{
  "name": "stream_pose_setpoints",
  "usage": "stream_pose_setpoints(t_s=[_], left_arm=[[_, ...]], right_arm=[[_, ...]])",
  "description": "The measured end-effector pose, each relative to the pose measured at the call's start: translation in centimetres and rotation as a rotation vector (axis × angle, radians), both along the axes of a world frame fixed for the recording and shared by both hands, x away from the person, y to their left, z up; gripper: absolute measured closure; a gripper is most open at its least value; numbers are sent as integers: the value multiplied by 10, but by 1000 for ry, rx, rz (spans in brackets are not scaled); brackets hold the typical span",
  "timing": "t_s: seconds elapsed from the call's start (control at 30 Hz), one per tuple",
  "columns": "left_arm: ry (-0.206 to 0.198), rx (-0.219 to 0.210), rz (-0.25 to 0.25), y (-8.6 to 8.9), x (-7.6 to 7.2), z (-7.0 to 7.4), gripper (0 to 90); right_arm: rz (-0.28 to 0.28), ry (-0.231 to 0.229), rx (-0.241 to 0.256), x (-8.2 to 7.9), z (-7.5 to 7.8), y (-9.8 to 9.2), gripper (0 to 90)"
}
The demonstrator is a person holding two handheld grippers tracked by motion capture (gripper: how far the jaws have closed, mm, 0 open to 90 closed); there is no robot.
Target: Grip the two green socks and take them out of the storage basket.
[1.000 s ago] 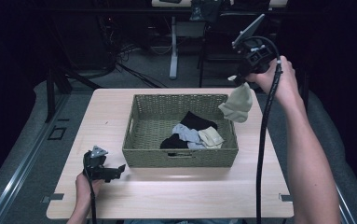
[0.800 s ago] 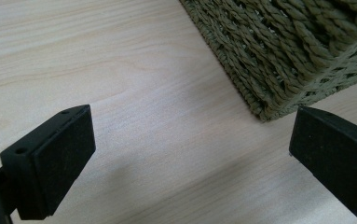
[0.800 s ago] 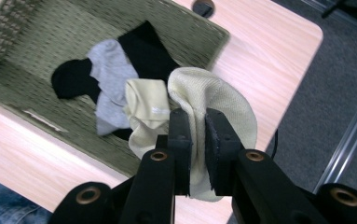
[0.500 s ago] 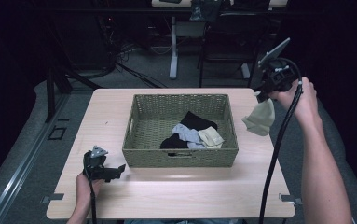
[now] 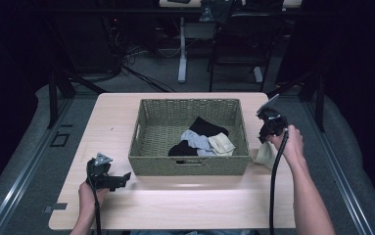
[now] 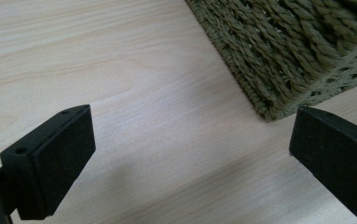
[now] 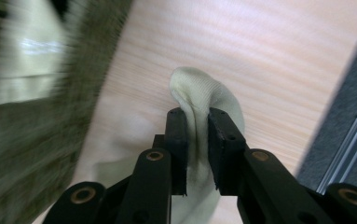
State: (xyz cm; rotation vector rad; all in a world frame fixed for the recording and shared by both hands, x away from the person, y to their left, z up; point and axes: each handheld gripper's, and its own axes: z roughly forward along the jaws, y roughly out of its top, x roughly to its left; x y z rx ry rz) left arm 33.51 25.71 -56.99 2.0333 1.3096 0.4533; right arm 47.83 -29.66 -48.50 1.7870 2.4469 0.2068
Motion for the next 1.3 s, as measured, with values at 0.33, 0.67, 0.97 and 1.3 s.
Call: stream_pose_setpoints(t_s=[0.33,0.67,0.97,1.3], left_arm=[[2,9,14,0,-2,1,3],[4,13,10,2,-1,-1,3],[2,2,11,3,0,-1,2],[5,-3,7,4,0,-1,3]], right_arm=[[-13,-61,39,-1,8,-3,309],[101,-142,75,-16,79,24,120],[196,-170,126,-14,108,65,57],[277,-165,130,-6,107,113,55]])
